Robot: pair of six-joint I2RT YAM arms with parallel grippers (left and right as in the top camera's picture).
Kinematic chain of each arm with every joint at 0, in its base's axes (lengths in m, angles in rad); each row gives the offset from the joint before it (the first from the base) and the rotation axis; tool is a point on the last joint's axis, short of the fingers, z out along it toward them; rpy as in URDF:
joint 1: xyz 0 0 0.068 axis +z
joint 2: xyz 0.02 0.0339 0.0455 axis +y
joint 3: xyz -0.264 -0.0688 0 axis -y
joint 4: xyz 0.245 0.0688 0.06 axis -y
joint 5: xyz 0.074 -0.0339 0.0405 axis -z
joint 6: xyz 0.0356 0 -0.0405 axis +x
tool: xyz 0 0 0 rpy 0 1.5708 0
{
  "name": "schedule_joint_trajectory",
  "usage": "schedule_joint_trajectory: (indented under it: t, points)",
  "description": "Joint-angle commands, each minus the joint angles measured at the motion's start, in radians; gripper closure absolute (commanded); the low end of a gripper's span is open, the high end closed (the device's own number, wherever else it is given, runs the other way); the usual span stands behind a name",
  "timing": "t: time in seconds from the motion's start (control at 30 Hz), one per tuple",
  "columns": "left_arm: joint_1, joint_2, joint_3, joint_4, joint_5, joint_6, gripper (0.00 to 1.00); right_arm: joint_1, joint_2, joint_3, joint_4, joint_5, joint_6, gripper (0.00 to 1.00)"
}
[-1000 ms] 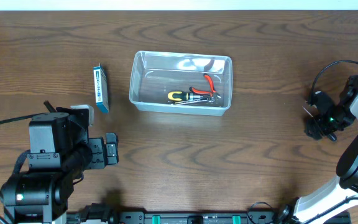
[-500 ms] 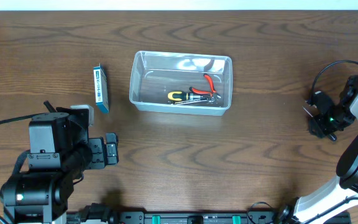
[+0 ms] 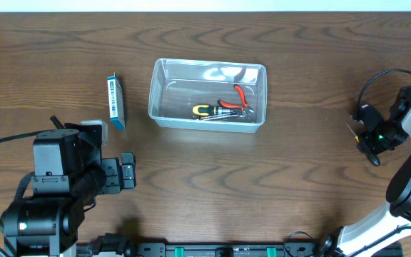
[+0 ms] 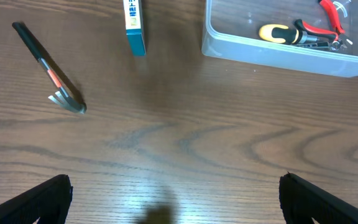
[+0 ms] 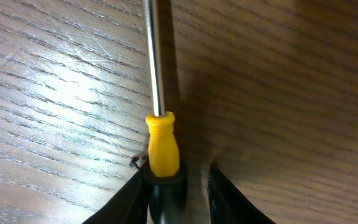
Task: Pack container
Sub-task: 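Lower the right gripper and close on the yellow screwdriver handle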
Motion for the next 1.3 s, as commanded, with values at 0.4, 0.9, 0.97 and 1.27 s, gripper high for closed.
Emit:
schedule_joint_trajectory:
  t: [0.4,0.9,0.97,1.27]
  points:
    - [-0.003,0.001,0.008,-0.004,0.002,0.006,0.02,0.0,0.071,-0.054,0.013,0.023,0.0,0.85]
    - [-0.003,0.001,0.008,-0.003,0.002,0.006,0.02,0.008,0.071,-0.054,0.013,-0.019,0.06,0.99]
    - [-0.003,0.001,0.008,-0.003,0.002,0.006,0.02,0.018,0.07,-0.053,0.013,-0.032,0.085,0.99]
    - [-0.003,0.001,0.008,-0.003,0.002,0.006,0.02,0.123,0.022,0.038,-0.011,-0.101,0.275,0.99]
